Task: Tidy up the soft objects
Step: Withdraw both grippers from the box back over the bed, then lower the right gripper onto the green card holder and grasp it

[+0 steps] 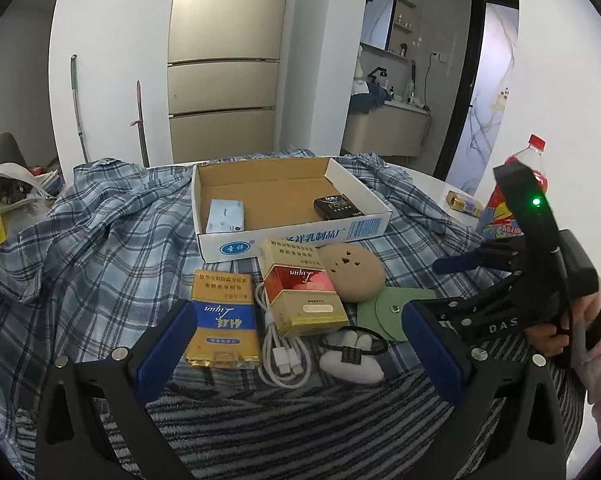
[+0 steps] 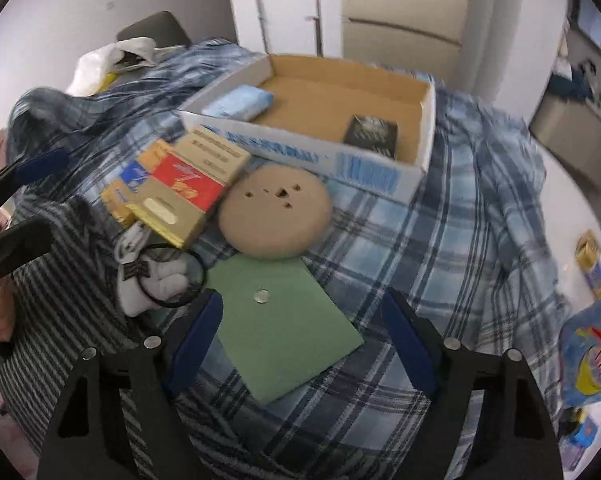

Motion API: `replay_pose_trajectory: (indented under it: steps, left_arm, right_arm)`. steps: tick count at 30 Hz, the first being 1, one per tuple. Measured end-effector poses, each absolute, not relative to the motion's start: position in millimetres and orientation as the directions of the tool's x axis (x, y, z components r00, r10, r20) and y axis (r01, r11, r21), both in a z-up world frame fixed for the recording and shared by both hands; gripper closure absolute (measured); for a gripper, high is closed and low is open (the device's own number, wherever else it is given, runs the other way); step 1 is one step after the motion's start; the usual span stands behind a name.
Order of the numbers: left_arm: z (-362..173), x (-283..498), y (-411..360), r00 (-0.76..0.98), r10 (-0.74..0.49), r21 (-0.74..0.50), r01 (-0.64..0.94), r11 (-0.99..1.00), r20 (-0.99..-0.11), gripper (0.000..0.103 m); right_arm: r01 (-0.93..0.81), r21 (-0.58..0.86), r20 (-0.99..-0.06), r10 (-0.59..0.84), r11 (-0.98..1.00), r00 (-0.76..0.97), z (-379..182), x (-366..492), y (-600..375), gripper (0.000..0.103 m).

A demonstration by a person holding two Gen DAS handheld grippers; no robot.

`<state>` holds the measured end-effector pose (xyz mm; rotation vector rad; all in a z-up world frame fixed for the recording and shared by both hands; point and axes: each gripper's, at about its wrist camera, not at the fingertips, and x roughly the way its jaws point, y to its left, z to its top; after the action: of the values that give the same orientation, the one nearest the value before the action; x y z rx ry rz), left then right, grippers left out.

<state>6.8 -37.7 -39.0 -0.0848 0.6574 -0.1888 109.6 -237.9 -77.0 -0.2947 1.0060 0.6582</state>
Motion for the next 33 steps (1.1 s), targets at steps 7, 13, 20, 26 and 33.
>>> replay_pose_trajectory:
  steps: [7, 13, 20, 26, 33]
  left_arm:
    - [-39.3, 6.3, -40.4, 0.779, -0.217, -0.135, 0.170, 0.976, -0.589, 0.000]
    - [-39.6, 5.6, -41.3, 0.778, -0.218, -0.132, 0.173, 0.976, -0.589, 0.000]
    - [-44.9, 9.2, -43.6, 0.762, -0.222, -0.129, 0.181, 0.975, -0.608, 0.000]
    - [-52.7, 13.6, -57.6, 0.736, -0.218, -0.080, 0.218, 0.973, -0.642, 0.000]
    - [-55.8, 15.2, -56.7, 0.723, -0.231, -0.096, 0.224, 0.970, -0.651, 0.000]
  right_arm:
    - [-0.663, 0.178, -0.876, 0.424, 0.727, 0.230, -85.9, 110.1, -240.8, 0.026]
    - [-0.703, 0.201, -0.884, 0.436, 0.682, 0.169, -84.8, 92.1, -240.2, 0.026]
    - [-0.763, 0.027, -0.902, 0.344, 0.646, 0.260, -78.2, 90.3, -230.4, 0.026]
    - [-0.831, 0.005, -0.944, 0.277, 0.556, 0.180, -92.4, 109.8, -220.1, 0.026]
    - [-0.870, 0.019, -0.959, 0.254, 0.493, 0.122, -95.0, 121.9, -213.5, 0.026]
